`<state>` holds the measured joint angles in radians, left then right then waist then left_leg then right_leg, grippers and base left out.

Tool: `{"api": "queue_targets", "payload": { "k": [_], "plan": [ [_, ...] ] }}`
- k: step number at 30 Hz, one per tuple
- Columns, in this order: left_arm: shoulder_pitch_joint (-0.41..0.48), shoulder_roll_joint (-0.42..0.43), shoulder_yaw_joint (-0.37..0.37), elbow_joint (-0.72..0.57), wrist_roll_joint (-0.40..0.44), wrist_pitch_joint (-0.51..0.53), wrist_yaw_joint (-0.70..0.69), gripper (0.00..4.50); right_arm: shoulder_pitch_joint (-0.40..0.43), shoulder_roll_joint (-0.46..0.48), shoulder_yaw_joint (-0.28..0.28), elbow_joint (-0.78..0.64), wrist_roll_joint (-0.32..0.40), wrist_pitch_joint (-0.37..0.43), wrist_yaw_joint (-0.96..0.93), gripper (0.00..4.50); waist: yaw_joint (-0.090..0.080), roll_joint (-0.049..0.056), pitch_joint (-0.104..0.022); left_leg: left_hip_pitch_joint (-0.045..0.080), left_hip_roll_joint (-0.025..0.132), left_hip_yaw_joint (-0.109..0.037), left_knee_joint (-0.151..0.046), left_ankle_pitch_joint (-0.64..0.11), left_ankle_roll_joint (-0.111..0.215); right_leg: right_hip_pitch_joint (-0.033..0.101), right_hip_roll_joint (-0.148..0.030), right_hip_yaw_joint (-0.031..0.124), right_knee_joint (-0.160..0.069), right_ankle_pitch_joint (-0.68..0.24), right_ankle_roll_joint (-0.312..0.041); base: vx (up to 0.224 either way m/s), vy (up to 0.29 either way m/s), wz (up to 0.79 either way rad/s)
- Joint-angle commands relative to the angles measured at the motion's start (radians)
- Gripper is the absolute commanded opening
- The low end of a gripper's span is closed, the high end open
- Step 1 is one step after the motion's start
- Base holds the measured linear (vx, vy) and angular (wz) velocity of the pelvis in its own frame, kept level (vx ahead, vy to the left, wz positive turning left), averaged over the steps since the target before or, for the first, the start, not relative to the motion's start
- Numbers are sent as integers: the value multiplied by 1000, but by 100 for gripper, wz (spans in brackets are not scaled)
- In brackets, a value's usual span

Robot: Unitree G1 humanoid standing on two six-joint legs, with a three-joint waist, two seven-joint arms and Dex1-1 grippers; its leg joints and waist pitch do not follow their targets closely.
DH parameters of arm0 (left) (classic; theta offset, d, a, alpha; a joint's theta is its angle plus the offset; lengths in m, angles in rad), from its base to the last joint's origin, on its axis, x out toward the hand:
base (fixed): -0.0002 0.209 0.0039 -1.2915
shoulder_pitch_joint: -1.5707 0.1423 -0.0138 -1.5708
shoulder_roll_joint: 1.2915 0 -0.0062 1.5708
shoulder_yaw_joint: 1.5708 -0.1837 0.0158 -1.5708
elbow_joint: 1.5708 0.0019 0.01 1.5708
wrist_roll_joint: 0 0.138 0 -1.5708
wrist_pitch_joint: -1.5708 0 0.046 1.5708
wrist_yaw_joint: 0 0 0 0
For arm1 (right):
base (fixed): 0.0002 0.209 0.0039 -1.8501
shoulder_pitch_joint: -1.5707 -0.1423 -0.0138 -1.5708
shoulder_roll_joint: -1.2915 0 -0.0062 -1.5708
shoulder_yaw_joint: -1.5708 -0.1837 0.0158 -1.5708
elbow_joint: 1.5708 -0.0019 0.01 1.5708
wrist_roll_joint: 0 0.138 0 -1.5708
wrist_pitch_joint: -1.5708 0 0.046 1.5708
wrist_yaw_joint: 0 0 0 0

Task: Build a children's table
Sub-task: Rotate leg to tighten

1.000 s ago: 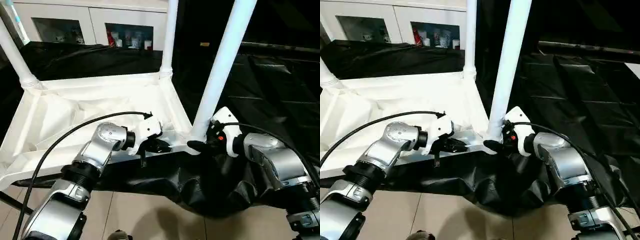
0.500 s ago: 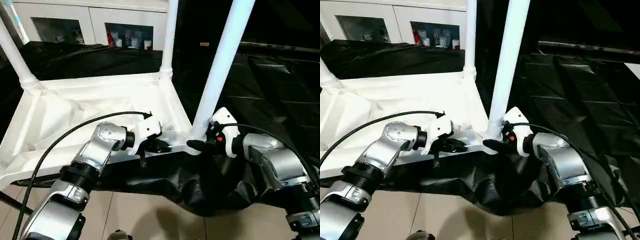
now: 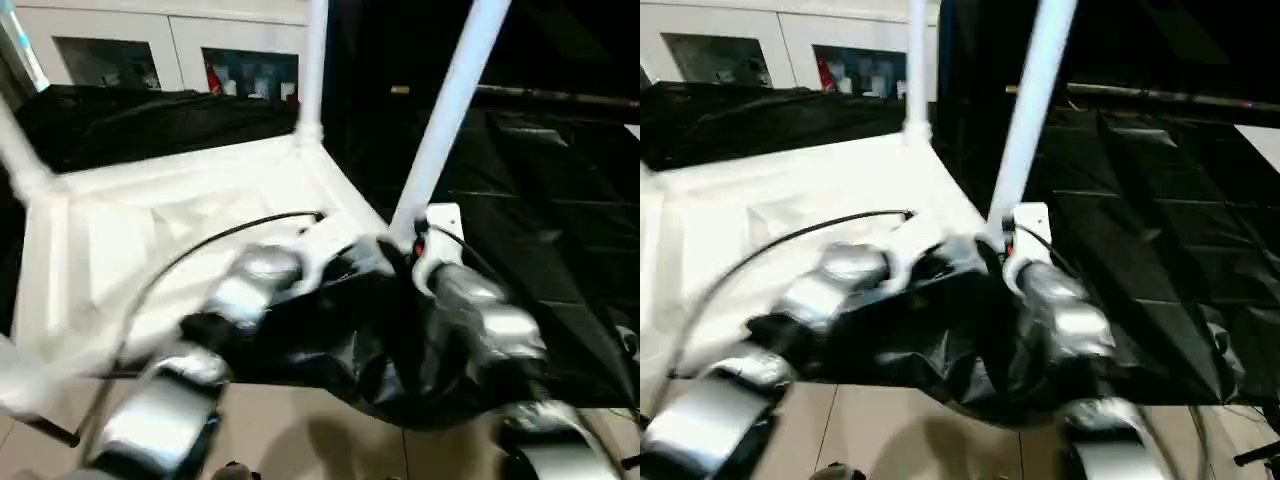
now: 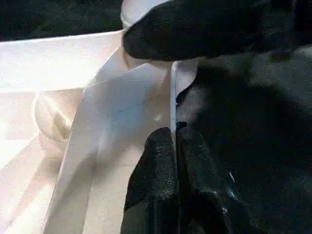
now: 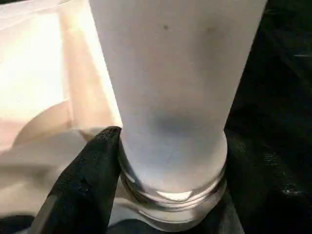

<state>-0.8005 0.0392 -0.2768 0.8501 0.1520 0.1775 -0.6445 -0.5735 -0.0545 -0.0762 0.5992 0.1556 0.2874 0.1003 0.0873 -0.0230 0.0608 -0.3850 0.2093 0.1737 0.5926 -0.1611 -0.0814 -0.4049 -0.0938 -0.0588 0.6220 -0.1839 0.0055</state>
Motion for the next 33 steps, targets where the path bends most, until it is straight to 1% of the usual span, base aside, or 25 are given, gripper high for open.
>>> {"api": "queue_targets", "payload": {
  "k": [1, 2, 3, 5, 6, 8, 9, 11, 13, 14, 15, 17, 18, 19, 21, 22, 23, 24, 26, 27, 28, 29, 30, 31, 33],
  "plan": [
    [-31, -10, 11, 33, 15, -20, 68, 0, -6, 43, -1, 42, 9, -19, -20, 275, 0, -6, -85, 15, 6, 6, -61, -119, 18, 57, -39, 35, -63, -36, -216, 0, 0, 0],
    [-37, -18, 7, 50, 22, -33, 76, 0, -18, 62, 4, 48, 1, -36, -14, 275, 1, -5, -84, 16, 5, 7, -61, -118, 25, 56, -39, 35, -63, -32, -217, 0, 0, 0],
    [-41, -22, 5, 59, 25, -40, 82, 0, -24, 71, 4, 52, -2, -45, -14, 275, 1, -7, -83, 14, 4, 7, -62, -124, 34, 58, -40, 35, -65, -39, -219, 0, 0, 0],
    [-43, -25, 1, 64, 23, -62, 67, 0, -38, 79, 19, 47, -10, -54, 12, 275, 2, -6, -81, 16, 6, 6, -63, -144, 35, 58, -41, 34, -69, -73, -214, 0, 0, 0],
    [-39, -22, 0, 56, 15, -74, 40, 0, -45, 75, 23, 46, -10, -66, 34, 310, 2, -6, -81, 17, 7, 6, -64, -154, 33, 58, -41, 34, -71, -91, -211, 0, 0, 0],
    [-33, -16, -2, 48, 8, -85, 13, 0, -52, 63, 22, 53, -14, -89, 45, 310, 2, -5, -81, 17, 8, 5, -65, -166, 30, 56, -42, 34, -72, -107, -210, 0, 0, 0],
    [-32, -14, 1, 48, 2, -92, 7, 0, -55, 56, 23, 60, -15, -99, 45, 347, 2, -5, -81, 17, 8, 5, -65, -167, 29, 57, -42, 34, -71, -108, -210, 0, 0, 0],
    [-31, -13, 4, 48, -3, -95, 4, 0, -57, 51, 23, 63, -15, -105, 45, 355, 0, -4, -81, 16, 9, 4, -66, -168, 30, 57, -42, 33, -70, -102, -213, 0, 0, 0],
    [-31, -7, 16, 46, -15, -103, 0, 0, -56, 33, 18, 57, -11, -126, 56, 378, -1, -5, -81, 16, 9, 4, -65, -162, 34, 57, -41, 33, -69, -91, -218, 0, 0, 0],
    [-27, 6, 21, 39, -20, -113, -19, 0, -47, 11, 25, 28, -17, -112, 86, 389, -1, -5, -81, 16, 9, 4, -65, -160, 35, 57, -41, 33, -68, -87, -219, 0, 0, 0],
    [-27, 6, 21, 39, -20, -113, -19, 0, -47, 11, 25, 28, -17, -112, 86, 389, -2, -7, -81, 14, 7, 5, -64, -153, 39, 59, -40, 33, -67, -77, -221, 0, 0, 0],
    [-12, 49, 31, 14, -36, -133, -79, 0, -2, -67, 63, -82, -32, -14, 192, 409, 0, -9, -80, 15, 7, 6, -64, -149, 50, 61, -38, 33, -69, -73, -218, 0, 0, 0],
    [-11, 50, 31, 13, -36, -133, -80, 0, -1, -68, 63, -84, -33, -12, 194, 422, 1, -10, -80, 12, 7, 4, -63, -132, 59, 65, -38, 33, -66, -56, -214, 0, 0, 0],
    [-5, 64, 31, 1, -42, -140, -105, 0, 14, -96, 80, -111, -36, 16, 233, 439, -1, -9, -81, 12, 8, 4, -62, -127, 62, 63, -41, 34, -65, -53, -216, 0, 0, 0],
    [-5, 64, 31, 1, -42, -140, -105, 0, 14, -96, 80, -111, -36, 16, 233, 445, 1, -9, -80, 16, 10, 6, -62, -134, 62, 59, -42, 35, -67, -69, -224, 0, 0, 0],
    [3, 78, 31, -13, -48, -146, -134, 0, 31, -126, 95, -139, -39, 44, 271, 448, 1, -8, -79, 17, 10, 5, -63, -140, 59, 57, -40, 34, -68, -78, -228, 0, 0, 0],
    [26, 108, 27, -52, -69, -165, -210, 0, 60, -186, 123, -193, -38, 98, 348, 448, 3, -7, -79, 18, 10, 5, -63, -140, 60, 59, -39, 33, -68, -76, -229, 0, 0, 0],
    [46, 128, 21, -87, -89, -181, -274, 0, 70, -216, 134, -216, -32, 115, 390, 448, 5, -7, -78, 15, 12, 4, -64, -136, 61, 63, -40, 34, -66, -69, -230, 0, 0, 0],
    [64, 142, 16, -118, -106, -190, -326, 0, 76, -236, 142, -232, -25, 124, 425, 448, 6, -7, -80, 15, 13, 5, -63, -129, 63, 61, -41, 34, -63, -46, -239, 0, 0, 0],
    [74, 151, 11, -135, -118, -195, -356, 0, 79, -247, 147, -240, -20, 129, 447, 448, 6, -3, -81, 15, 12, 6, -61, -136, 62, 60, -40, 34, -62, -44, -243, 0, 0, 0],
    [99, 173, -3, -183, -132, -181, -417, 0, 88, -274, 165, -270, 4, 150, 517, 448, 2, -4, -79, 16, 13, 6, -64, -154, 58, 58, -40, 34, -64, -59, -245, 0, 0, 0],
    [115, 189, -14, -216, -141, -169, -455, 0, 94, -293, 179, -291, 20, 164, 569, 448, 4, -5, -78, 18, 16, 6, -64, -162, 56, 58, -42, 35, -65, -69, -244, 0, 0, 0],
    [115, 189, -14, -216, -141, -169, -455, 0, 94, -293, 179, -291, 20, 164, 569, 448, 4, -4, -79, 17, 17, 5, -65, -166, 55, 60, -43, 35, -63, -71, -246, 0, 0, 0],
    [137, 210, -26, -257, -152, -153, -503, 0, 103, -319, 200, -319, 40, 182, 640, 448, 5, -3, -77, 20, 18, 7, -65, -179, 51, 55, -41, 35, -67, -88, -244, 0, 0, 0],
    [144, 220, -30, -273, -156, -148, -522, 0, 108, -334, 215, -330, 44, 184, 680, 448, 7, -4, -74, 20, 19, 6, -68, -199, 43, 53, -42, 35, -69, -127, -237, 0, 0, 0]
  ]
}}
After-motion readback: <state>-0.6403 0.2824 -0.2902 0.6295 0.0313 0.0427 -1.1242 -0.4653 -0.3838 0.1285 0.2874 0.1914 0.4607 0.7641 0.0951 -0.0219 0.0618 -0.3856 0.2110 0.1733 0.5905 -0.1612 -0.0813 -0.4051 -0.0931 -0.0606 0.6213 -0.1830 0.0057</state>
